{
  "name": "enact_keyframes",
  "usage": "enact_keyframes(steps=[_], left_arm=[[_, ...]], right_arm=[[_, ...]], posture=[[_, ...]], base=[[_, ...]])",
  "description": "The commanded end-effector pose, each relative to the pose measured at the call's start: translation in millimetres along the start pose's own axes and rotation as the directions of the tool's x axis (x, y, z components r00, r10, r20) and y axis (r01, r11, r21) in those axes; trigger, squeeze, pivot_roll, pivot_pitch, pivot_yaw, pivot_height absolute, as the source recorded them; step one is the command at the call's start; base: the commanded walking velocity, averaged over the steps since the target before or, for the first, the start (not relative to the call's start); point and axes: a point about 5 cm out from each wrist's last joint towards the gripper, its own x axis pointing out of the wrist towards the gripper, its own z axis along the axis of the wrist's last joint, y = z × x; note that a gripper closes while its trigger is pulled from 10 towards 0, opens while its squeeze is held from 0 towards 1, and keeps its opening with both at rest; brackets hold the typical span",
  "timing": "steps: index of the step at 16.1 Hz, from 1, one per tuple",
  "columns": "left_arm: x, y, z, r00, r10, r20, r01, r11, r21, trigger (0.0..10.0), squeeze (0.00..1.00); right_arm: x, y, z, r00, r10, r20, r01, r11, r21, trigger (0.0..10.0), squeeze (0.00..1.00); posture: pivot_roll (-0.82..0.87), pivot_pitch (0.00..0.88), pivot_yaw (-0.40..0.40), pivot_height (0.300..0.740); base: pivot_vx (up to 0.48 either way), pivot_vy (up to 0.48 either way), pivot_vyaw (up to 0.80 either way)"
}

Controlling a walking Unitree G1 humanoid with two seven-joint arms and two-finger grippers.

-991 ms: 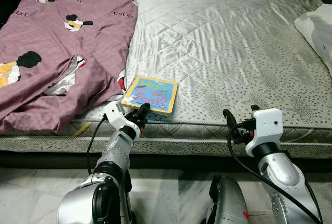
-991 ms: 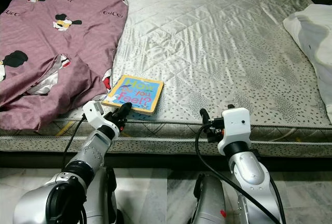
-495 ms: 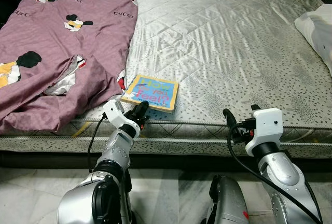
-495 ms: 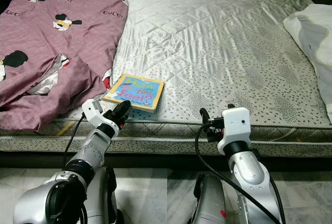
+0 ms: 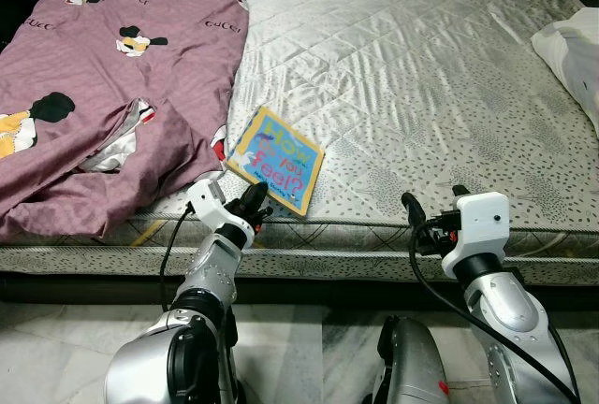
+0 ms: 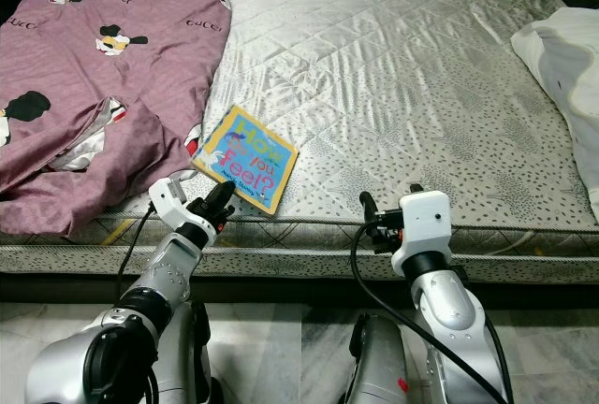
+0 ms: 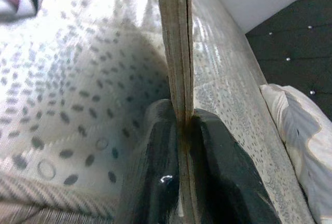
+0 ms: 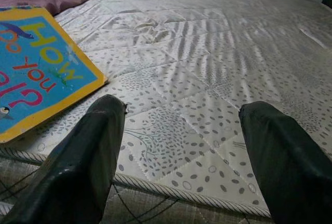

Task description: Clean up the room

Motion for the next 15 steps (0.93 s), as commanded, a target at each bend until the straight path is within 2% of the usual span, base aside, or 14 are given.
enact_keyframes(steps=[1,3,6,7,10,12,13,14,15], left_arm=[[8.7,-12.8,14,0.997,-0.067,0.045,0.065,0.996,0.060,0.0,0.00],[9.0,-11.7,27,0.993,-0.062,0.104,0.052,0.993,0.102,0.0,0.00],[2.7,-8.5,57,0.973,-0.090,0.211,0.030,0.961,0.274,0.0,0.00],[-3.4,-7.3,67,0.966,-0.105,0.238,0.011,0.931,0.365,0.0,0.00],[-20.4,-6.2,81,0.952,-0.144,0.271,-0.025,0.844,0.536,0.0,0.00],[-36.4,-0.2,88,0.947,-0.122,0.296,-0.080,0.806,0.587,0.0,0.00],[-47.5,1.7,88,0.946,-0.095,0.310,-0.113,0.798,0.592,0.0,0.00],[-53.9,1.8,85,0.948,-0.080,0.309,-0.130,0.788,0.601,0.0,0.00],[-68.5,3.7,74,0.952,-0.050,0.302,-0.158,0.765,0.624,0.0,0.00]], right_arm=[[0.3,-0.5,-3,1.000,-0.012,-0.006,0.012,1.000,-0.002,10.0,0.00],[3.1,2.1,-4,1.000,-0.014,-0.002,0.014,1.000,0.007,10.0,0.00],[11.1,9.7,-5,1.000,-0.021,0.010,0.021,0.998,0.063,10.0,0.00],[14.5,14.2,-5,1.000,-0.017,0.014,0.015,0.995,0.094,10.0,0.00],[23.0,23.4,-7,1.000,-0.014,0.014,0.012,0.987,0.162,10.0,0.00],[27.2,31.2,-9,1.000,-0.015,0.008,0.013,0.974,0.226,10.0,0.00],[27.4,35.7,-9,1.000,-0.009,0.000,0.009,0.965,0.261,10.0,0.00],[27.0,37.8,-10,1.000,-0.007,-0.007,0.009,0.961,0.278,10.0,0.00],[26.6,39.7,-13,1.000,-0.007,-0.013,0.011,0.943,0.331,10.0,0.00]], posture=[[-0.18,0.124,0.019,0.536],[-0.16,0.109,0.027,0.536],[-0.10,0.068,0.045,0.536],[-0.08,0.057,0.049,0.536],[-0.03,0.033,0.057,0.536],[-0.01,0.019,0.063,0.536],[-0.01,0.016,0.064,0.536],[0.00,0.010,0.067,0.536],[0.01,0.000,0.064,0.536]], base=[[0.000,0.000,0.00],[0.000,0.000,0.00],[0.000,0.000,0.00],[0.000,0.000,0.00],[0.000,0.000,0.00],[0.000,0.000,0.00],[0.000,0.000,0.00],[0.000,0.000,0.00],[0.000,0.000,0.00]])
